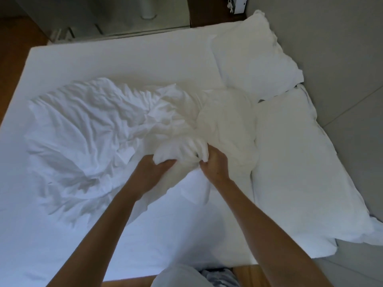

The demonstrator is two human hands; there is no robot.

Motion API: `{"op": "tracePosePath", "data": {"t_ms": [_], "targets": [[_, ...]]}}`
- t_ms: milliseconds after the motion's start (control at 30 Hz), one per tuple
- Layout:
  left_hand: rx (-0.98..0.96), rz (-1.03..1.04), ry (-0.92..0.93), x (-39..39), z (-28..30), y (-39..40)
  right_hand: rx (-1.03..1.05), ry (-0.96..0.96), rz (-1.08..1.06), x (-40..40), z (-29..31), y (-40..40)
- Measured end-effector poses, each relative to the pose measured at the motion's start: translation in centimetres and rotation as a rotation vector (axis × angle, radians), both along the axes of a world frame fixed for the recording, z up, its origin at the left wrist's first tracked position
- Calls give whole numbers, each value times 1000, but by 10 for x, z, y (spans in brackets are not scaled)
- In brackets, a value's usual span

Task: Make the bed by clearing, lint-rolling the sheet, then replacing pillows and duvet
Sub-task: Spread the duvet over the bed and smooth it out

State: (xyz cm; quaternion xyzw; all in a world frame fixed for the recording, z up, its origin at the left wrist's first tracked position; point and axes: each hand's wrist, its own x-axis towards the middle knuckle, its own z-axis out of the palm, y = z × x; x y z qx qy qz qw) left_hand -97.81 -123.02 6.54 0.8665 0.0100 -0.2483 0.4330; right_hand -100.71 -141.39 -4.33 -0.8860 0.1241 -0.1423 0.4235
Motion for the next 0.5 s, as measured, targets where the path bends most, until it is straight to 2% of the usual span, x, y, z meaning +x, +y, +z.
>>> {"op": "tracePosePath", "data": {"t_ms": [67, 133, 233, 333, 400, 433, 500], "targets": [[-24, 11, -28, 10, 21, -1, -250, -109, 104, 13, 42, -27], [-37, -14, -66, 18, 43, -5, -489, -86, 258, 24, 98, -58], [-51, -50, -154, 26, 79, -12, -712, 329, 485, 31, 191, -83], [-18, -106, -253, 42, 103, -14, -637, 550, 492, 45, 241, -96], [132, -101, -375, 60, 93, -22, -522, 551, 463, 67, 236, -109], [296, -90, -475, 69, 80, -28, -516, 543, 435, 81, 223, -115], [594, -144, -669, 72, 34, -35, -661, 612, 352, 104, 178, -123]]}}
